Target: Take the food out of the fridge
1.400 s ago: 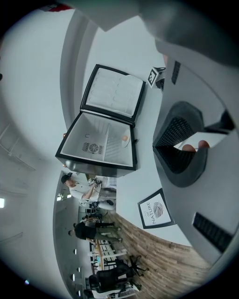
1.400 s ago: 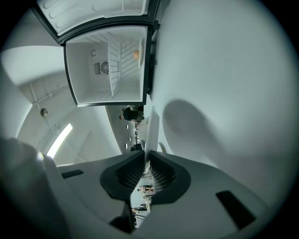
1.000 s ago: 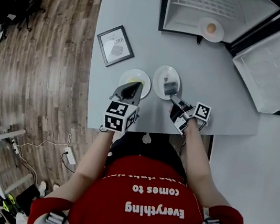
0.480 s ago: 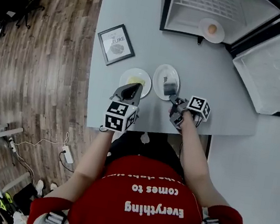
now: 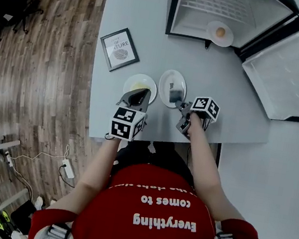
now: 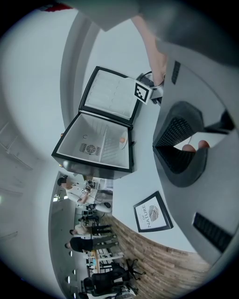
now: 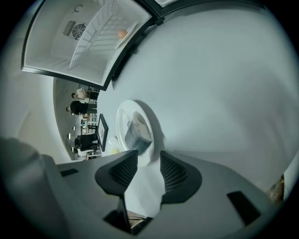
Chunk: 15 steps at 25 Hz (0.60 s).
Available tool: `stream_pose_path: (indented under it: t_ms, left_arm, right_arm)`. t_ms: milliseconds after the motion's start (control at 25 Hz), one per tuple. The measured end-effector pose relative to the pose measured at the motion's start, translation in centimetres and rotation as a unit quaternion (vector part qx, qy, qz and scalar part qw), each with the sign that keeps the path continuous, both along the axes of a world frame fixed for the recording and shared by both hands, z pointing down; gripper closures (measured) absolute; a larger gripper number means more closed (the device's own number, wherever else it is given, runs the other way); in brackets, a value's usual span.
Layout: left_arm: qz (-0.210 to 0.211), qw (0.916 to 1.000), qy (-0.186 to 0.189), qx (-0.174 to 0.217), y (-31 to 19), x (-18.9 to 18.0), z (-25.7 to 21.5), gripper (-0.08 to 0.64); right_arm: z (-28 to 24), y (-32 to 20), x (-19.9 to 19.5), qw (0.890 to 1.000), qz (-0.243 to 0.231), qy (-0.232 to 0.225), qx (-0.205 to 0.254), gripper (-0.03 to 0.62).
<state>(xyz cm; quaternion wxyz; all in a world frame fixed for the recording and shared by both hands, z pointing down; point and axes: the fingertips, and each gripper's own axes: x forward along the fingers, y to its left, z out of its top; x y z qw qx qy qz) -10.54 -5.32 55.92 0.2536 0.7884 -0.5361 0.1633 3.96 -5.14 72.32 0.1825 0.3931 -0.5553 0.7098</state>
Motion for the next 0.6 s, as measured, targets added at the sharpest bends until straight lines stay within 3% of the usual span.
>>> stream_pose_path:
  t_ms: [160, 240, 400, 600]
  left_arm:
    - [0.012, 0.9999, -0.003, 0.008, -0.5, 0.9, -0.6, 0.554]
    - [0.02, 0.9997, -0.002, 0.014, -0.8, 1.6, -1.0, 0.554]
    - [0.045, 0.9988, 0.001, 0.021, -1.0, 3.6, -1.6, 0.554]
    - [0.072, 0.9967, -0.023, 0.027, -1.1, 5.9, -1.8, 0.554]
  right_arm:
    - [-1.6, 0.6, 0.5, 1.0, -0.024, 0.004, 0.007, 0.468]
    - [-3.3, -0.2, 0.7, 0.998, -0.023, -0.012, 0.057, 0.559]
    - [-8.4, -2.0, 1.1, 0.977, 0.004, -0.079, 0.2, 0.577]
    - [-10.3, -1.0, 1.9, 0.961, -0.019, -0.081, 0.264, 0.577]
